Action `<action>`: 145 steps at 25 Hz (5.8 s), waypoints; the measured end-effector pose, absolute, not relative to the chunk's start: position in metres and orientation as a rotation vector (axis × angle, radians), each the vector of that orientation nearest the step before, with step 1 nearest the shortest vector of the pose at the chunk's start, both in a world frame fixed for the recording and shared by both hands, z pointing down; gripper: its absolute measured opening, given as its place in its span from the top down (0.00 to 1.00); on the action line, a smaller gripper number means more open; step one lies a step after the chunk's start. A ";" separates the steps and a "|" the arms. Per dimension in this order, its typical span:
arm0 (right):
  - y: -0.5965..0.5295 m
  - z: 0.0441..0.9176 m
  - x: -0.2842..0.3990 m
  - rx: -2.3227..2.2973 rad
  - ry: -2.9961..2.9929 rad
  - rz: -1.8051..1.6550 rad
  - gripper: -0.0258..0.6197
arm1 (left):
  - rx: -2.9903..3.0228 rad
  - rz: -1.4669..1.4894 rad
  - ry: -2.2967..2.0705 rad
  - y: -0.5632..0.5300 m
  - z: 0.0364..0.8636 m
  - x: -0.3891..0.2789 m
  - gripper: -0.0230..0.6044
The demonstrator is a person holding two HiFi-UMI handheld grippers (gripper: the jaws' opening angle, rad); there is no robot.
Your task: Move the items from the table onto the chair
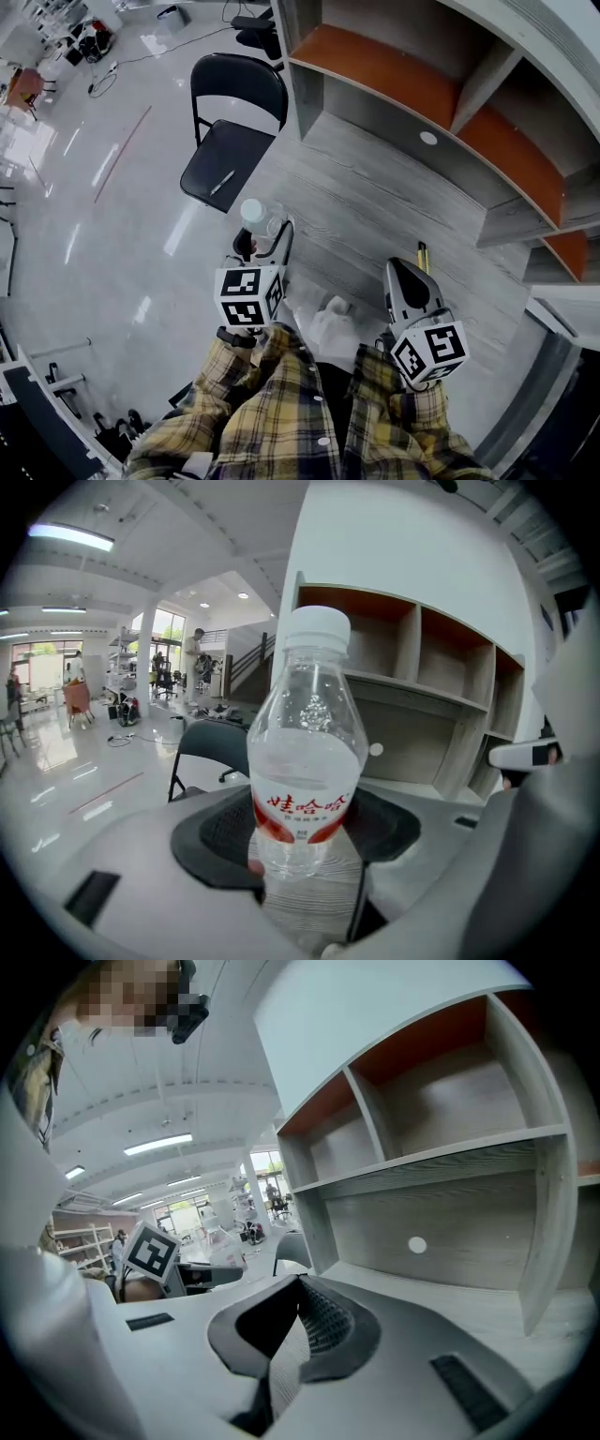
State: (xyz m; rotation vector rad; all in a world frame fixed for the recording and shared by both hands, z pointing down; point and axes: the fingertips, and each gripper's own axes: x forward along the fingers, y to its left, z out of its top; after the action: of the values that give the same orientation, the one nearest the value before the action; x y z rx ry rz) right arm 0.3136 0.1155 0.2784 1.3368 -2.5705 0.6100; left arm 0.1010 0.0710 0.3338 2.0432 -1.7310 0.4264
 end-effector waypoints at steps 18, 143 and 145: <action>0.012 0.276 0.035 1.299 -2.524 0.661 0.93 | 2.066 0.565 -1.680 -0.041 0.346 -0.167 0.51; 0.117 0.549 0.474 1.535 -1.805 0.892 0.76 | 2.403 0.472 -1.340 0.046 0.297 0.152 0.96; 0.118 0.544 0.470 1.551 -1.821 0.923 0.76 | 2.387 0.458 -1.364 0.047 0.295 0.144 0.96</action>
State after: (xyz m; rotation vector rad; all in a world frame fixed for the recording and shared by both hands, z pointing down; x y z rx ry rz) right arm 0.4698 0.1177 0.5443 1.5505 -1.8208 0.9228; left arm 0.1438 0.0474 0.2949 2.3875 -1.3636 0.4579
